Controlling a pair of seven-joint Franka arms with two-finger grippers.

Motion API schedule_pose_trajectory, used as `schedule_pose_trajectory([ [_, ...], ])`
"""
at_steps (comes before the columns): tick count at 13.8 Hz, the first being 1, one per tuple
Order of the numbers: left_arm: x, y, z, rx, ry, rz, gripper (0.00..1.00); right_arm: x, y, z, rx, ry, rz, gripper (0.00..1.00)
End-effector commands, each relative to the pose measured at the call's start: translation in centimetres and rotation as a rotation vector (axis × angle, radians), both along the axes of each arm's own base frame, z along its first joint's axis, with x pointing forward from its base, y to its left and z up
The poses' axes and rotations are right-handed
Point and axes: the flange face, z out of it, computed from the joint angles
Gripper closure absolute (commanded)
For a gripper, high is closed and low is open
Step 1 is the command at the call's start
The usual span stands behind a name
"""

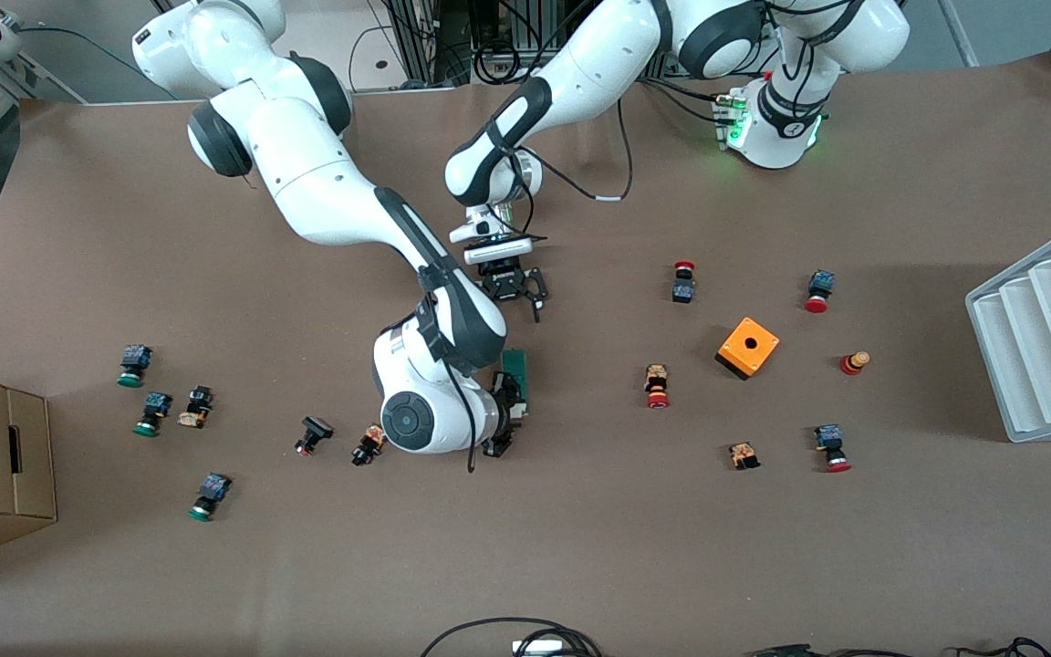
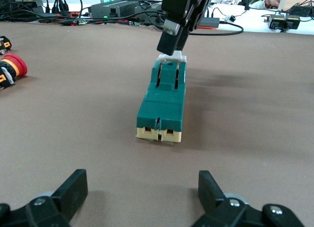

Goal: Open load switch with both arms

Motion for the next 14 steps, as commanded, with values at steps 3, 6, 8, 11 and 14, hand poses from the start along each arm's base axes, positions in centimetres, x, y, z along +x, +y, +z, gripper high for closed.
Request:
schedule_pose_trajectory([
  [3,-1.2,0.5,-3.3,-0.007,0.040,0.005,0.00,0.2,0.4,-0.1,0.022,0.005,-0.020,0.69],
  [6,-1.2,0.5,-3.3,-0.007,0.040,0.005,0.00,0.0,0.3,-0.1,0.020,0.014,-0.019,0.71],
  [8,-1.2,0.5,-3.3,-0.007,0.040,0.005,0.00,0.0,0.3,0.1,0.021,0.016,-0.019,0.71],
  [11,-1.2,0.5,-3.3,-0.007,0.040,0.005,0.00,0.1,0.3,0.7,0.026,0.013,-0.018,0.71],
  [14,-1.2,0.5,-3.3,-0.007,0.040,0.005,0.00,-0.1,0.2,0.9,0.024,0.017,-0.017,0.71],
])
